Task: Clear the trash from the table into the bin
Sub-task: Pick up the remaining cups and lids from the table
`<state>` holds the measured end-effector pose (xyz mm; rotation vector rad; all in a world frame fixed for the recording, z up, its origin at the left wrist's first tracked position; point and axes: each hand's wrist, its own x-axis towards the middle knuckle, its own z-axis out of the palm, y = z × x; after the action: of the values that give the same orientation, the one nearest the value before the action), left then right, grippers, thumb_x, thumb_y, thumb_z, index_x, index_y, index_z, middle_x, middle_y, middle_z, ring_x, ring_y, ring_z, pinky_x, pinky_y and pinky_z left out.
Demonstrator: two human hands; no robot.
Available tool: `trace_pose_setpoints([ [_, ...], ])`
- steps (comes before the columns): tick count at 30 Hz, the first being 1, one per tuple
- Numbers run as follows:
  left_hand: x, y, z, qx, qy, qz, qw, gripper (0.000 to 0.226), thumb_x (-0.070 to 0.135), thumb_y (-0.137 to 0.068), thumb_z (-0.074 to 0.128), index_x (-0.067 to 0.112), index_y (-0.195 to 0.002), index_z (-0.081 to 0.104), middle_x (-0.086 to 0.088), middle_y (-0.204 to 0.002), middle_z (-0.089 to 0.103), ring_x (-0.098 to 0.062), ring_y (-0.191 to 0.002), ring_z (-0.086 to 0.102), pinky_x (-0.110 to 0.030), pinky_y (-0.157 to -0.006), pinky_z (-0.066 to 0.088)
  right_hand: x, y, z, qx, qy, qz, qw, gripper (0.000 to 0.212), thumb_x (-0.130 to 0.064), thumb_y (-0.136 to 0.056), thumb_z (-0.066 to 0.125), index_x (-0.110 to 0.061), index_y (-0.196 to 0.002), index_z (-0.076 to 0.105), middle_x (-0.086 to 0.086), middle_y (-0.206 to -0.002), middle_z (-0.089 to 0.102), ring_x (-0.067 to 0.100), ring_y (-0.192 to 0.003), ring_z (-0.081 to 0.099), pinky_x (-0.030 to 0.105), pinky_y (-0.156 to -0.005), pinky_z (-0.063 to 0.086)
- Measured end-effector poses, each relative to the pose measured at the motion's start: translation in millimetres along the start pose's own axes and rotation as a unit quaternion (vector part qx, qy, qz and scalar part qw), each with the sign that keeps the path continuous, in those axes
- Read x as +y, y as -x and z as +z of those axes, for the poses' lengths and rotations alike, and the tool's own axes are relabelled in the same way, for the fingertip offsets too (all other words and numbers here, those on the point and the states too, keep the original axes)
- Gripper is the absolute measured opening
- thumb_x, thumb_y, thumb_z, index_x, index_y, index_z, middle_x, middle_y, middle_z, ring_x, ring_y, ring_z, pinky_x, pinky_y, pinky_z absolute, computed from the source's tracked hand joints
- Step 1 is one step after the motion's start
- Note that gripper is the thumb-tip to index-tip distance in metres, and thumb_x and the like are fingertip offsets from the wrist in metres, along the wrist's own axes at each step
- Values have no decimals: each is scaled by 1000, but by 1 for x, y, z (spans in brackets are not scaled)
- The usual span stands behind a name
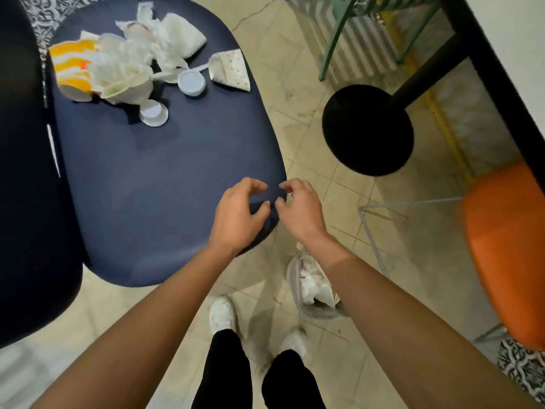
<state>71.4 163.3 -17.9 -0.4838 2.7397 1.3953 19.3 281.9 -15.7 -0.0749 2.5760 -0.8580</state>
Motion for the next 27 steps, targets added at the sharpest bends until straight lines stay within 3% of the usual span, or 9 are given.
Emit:
trace_pose_setpoints([
  [9,-27,-57,-63,11,-19,-11,1000,31,21,-82,67,14,-111,57,0,-114,61,-18,-109,54,-27,-91,41,-70,-48,10,10,20,-23,999,32,-17,-88,55,-13,-119,55,8,-124,53,24,-118,50,37,-103,41],
  [21,-41,-138,-94,22,-35,-78,996,39,25,-84,66,16,-120,54,-5,-124,56,-20,-117,51,-30,-93,40,-104,-131,13,-36,52,-43,997,33,-18,-88,55,-13,-121,54,6,-125,52,23,-118,49,37,-101,43],
  [27,-54,-178,-96,36,-44,-111,992,43,24,-84,66,17,-124,52,-6,-128,52,-22,-119,49,-32,-96,39,-117,-177,15,-50,68,-59,995,46,-17,-86,60,-15,-129,46,7,-130,46,23,-120,48,38,-102,43],
])
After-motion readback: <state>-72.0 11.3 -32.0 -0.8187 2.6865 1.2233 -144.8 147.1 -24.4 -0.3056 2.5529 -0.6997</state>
